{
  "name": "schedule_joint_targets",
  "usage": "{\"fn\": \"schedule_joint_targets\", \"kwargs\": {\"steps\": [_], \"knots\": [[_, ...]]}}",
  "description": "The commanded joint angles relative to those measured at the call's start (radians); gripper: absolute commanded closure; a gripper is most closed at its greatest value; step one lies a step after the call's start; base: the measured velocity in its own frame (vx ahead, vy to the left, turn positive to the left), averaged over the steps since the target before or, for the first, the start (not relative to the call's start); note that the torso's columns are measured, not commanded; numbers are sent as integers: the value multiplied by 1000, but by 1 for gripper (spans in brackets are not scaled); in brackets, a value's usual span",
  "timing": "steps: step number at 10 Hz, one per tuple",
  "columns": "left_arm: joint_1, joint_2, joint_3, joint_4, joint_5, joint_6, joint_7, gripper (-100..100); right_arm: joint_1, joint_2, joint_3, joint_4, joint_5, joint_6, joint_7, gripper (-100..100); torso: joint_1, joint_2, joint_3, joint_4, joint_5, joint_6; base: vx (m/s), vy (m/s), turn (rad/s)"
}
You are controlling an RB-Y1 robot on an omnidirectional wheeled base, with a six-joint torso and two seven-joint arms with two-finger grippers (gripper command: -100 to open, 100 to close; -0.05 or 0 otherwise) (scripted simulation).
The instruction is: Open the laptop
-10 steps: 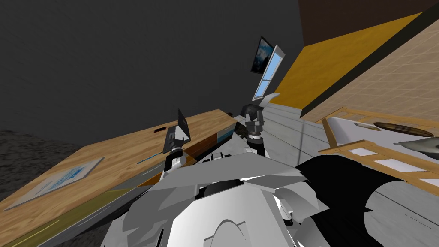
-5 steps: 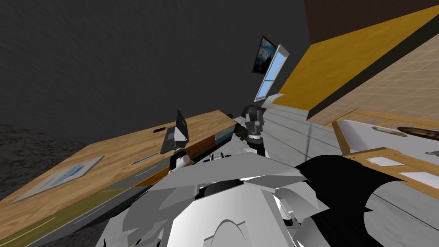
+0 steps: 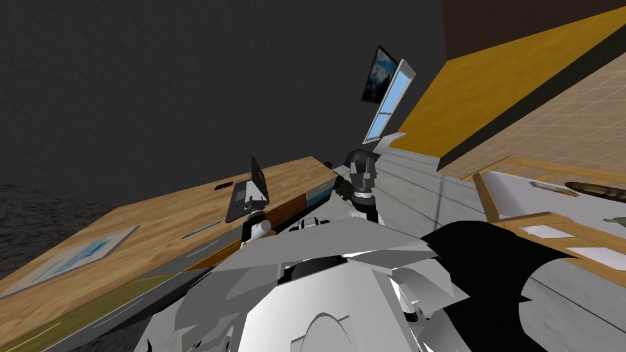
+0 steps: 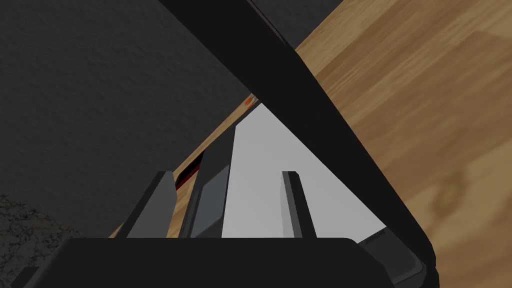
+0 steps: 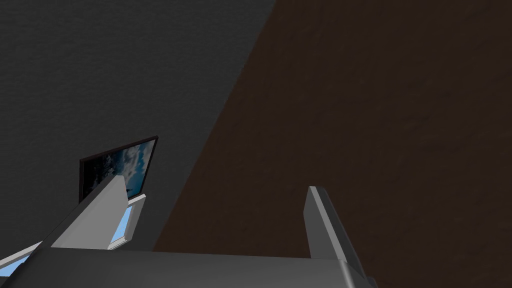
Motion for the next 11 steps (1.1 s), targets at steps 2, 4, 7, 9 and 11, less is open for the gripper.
{"fn": "schedule_joint_targets", "kwargs": {"steps": [2,4,7,9,11], "knots": [[-38,-9,26,59,84,-59,27,100,0,0,0,0,0,0,0,0,2,3,2,1,1,0,-91,69,-269],[-64,-15,43,98,140,-98,46,100,0,0,0,0,0,0,0,0,3,-1,-1,0,1,0,-119,101,-204],[-103,-24,69,157,224,-157,73,100,0,0,0,0,0,0,0,0,-1,-4,-2,-1,0,0,-124,73,-226],[-128,-30,86,196,280,-196,91,100,0,0,0,0,0,0,0,0,0,-4,-2,-1,0,0,-114,70,-207],[-124,12,85,184,267,-181,84,-100,0,0,0,0,0,0,0,0,-1,-6,-3,-1,0,-1,-30,17,-17]]}}
